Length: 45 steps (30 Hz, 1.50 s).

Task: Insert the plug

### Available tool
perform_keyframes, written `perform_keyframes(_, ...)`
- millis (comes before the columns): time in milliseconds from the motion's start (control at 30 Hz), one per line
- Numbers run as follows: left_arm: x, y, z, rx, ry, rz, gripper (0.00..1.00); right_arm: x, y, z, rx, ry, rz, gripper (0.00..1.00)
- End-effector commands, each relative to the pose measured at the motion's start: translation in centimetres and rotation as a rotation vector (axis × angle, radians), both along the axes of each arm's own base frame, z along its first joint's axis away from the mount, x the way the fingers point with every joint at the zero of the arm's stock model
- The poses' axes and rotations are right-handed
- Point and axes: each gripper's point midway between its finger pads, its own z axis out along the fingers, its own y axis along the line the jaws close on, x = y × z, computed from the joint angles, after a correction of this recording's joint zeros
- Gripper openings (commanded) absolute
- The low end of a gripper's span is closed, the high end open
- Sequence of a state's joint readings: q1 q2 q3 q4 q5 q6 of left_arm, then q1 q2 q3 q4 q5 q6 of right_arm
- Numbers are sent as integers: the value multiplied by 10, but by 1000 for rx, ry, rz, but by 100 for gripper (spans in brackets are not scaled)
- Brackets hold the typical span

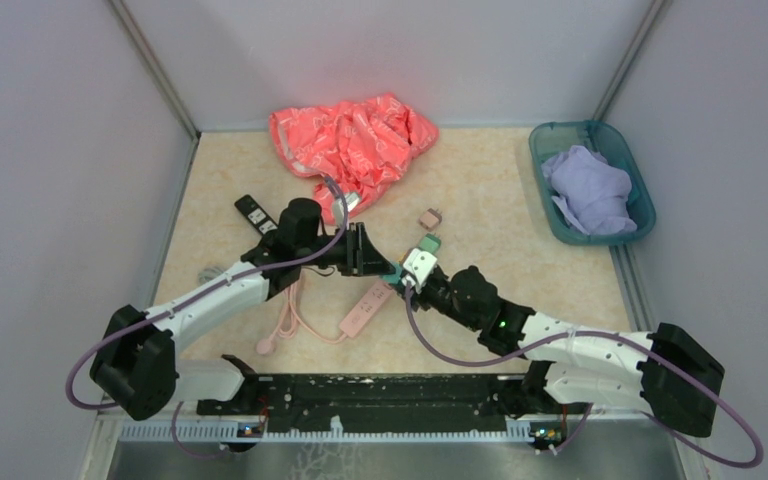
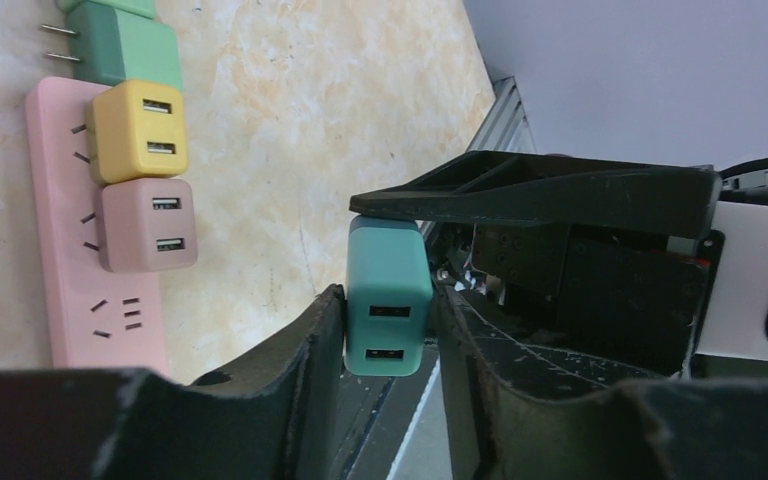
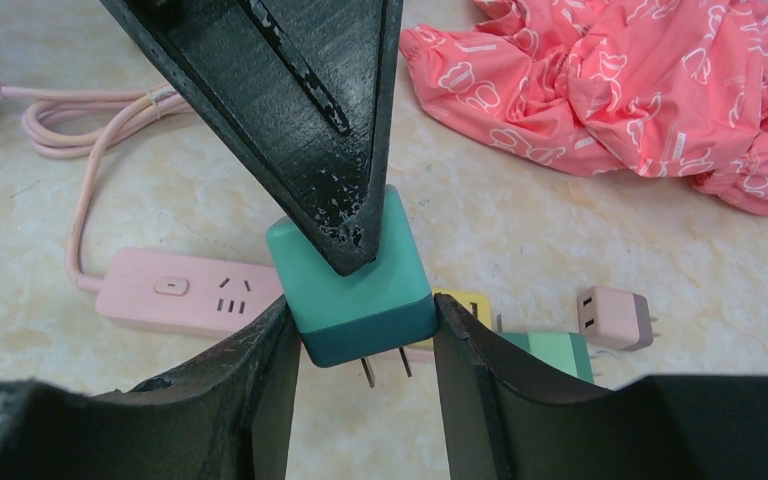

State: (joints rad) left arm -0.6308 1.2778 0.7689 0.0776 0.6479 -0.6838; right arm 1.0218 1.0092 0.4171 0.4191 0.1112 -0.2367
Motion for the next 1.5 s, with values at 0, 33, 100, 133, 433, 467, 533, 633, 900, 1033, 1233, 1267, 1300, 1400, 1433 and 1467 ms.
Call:
perform_keyframes(0, -7, -6, 2, -28, -2, -44, 38, 2, 4, 25, 76, -68, -7, 23)
perform_keyframes(33, -8, -6, 1, -29, 2, -49, 33, 2, 4, 24, 77, -68, -7, 23)
perform_keyframes(100, -10, -5, 1, -30, 5, -51, 27, 1, 4, 22, 76, -66, -8, 23)
perform_keyframes(133, -10, -5, 1, -31, 4, -52, 25, 2, 3, 22, 79, -67, -11, 23)
perform_keyframes(433, -9, 0, 1, 14, -20, -45, 4, 1, 2, 21, 124, -37, -30, 42)
perform_keyframes(467, -7, 1, 1, 27, -27, -38, 2, 2, 1, 21, 133, -27, -41, 46)
perform_keyframes(533, -3, 5, -2, 71, -51, -19, 0, 2, -1, 20, 154, 0, -60, 53)
perform_keyframes(633, 2, 14, -8, 158, -88, 0, 0, -1, -3, 18, 201, 58, -78, 59)
perform_keyframes(900, 11, 30, -17, 367, -178, 22, 0, 3, -14, 4, 318, 246, -222, 67)
perform_keyframes(1033, 13, 40, -31, 486, -195, 26, 0, 4, -18, -7, 366, 337, -291, 68)
perform_keyframes(1233, 13, 44, -46, 590, -218, 13, 0, 6, -25, -24, 454, 450, -392, 68)
perform_keyframes(1267, 13, 44, -49, 606, -220, 12, 0, 6, -24, -26, 469, 472, -403, 68)
perform_keyframes(1300, 13, 44, -51, 621, -223, 8, 0, 5, -23, -29, 477, 492, -409, 68)
perform_keyframes(1400, 13, 40, -55, 649, -231, -1, 0, 2, -18, -38, 511, 571, -417, 68)
perform_keyframes(1433, 14, 39, -57, 658, -233, -4, 0, 0, -15, -42, 517, 600, -418, 67)
perform_keyframes(1467, 14, 39, -59, 666, -235, -9, 0, -1, -13, -45, 527, 629, -421, 67)
